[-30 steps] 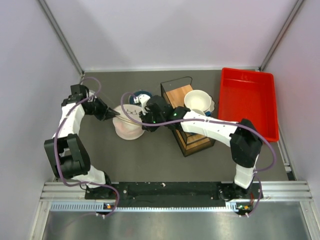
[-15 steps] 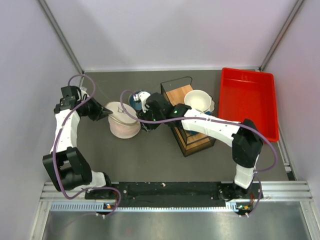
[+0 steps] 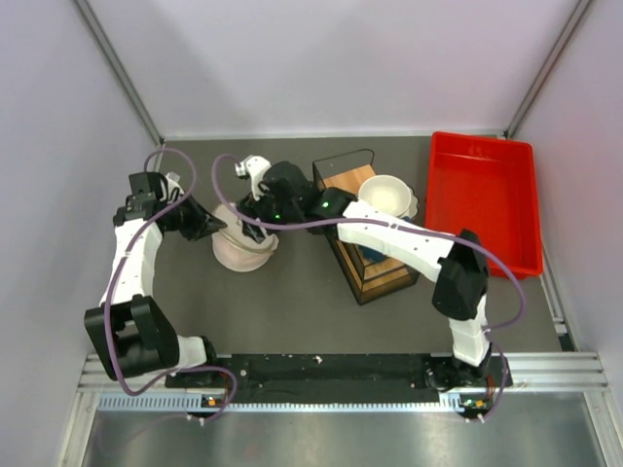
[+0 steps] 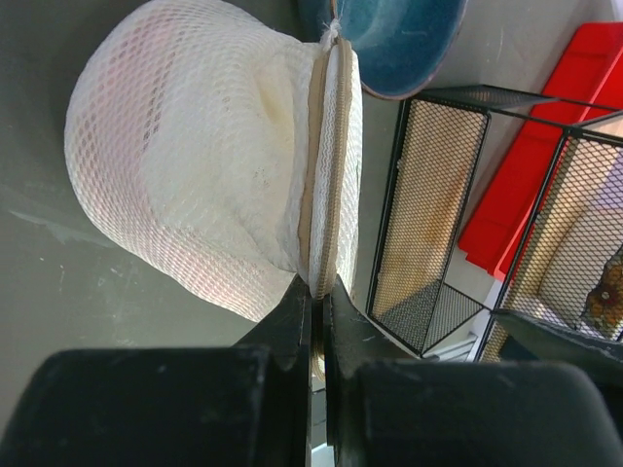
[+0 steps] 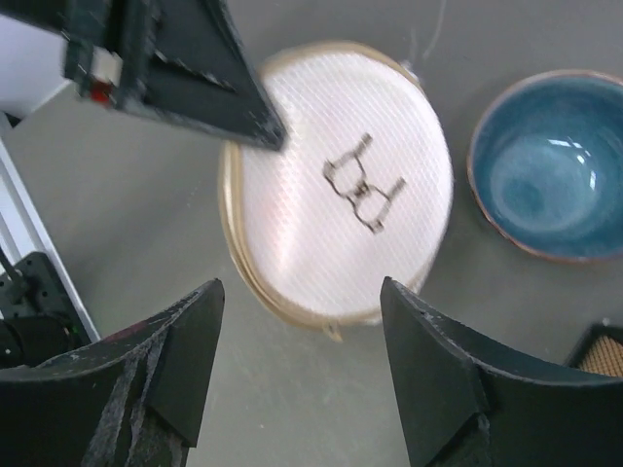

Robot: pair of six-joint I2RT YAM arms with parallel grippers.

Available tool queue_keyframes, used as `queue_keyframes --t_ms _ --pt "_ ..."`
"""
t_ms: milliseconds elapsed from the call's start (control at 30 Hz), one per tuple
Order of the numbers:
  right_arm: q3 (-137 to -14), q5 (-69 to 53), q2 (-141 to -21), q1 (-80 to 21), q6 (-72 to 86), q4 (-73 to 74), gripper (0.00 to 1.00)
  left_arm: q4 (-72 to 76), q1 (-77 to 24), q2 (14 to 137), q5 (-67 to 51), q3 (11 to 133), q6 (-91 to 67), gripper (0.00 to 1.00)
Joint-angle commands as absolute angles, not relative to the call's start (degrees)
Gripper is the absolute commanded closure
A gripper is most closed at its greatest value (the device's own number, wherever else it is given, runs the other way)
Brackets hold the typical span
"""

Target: Unzip the laundry bag and remove the bra

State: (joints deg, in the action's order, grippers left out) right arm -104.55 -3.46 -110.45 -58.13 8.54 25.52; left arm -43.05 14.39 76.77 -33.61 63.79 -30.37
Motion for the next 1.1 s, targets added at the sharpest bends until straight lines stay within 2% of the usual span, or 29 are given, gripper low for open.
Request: queue_keyframes --t_ms 0,333,433,833,1067 --pt "-111.78 -3.69 -115.66 -61.17 8.17 23.55 0.33 -40.52 13.27 73.74 -34.54 63.19 -31.02 1.0" --pt "-116.1 -5.8 -121.2 -61.52 10.55 23.55 0.39 -40.61 12.75 73.56 -35.07 63.37 -31.29 1.0" --pt "-115.93 -5.36 -120.68 -61.52 10.55 23.38 0.44 -40.61 12.57 73.48 -34.89 63.28 -31.2 1.0" --pt "-113.91 -6.94 -117.42 -60.47 12.21 21.53 0.45 -41.31 12.66 72.86 -34.45 62.49 -30.32 1.0" --pt "-114.52 -7.73 -118.04 -59.59 14.59 21.09 0.5 -41.92 12.66 72.07 -33.84 62.84 -29.79 1.0"
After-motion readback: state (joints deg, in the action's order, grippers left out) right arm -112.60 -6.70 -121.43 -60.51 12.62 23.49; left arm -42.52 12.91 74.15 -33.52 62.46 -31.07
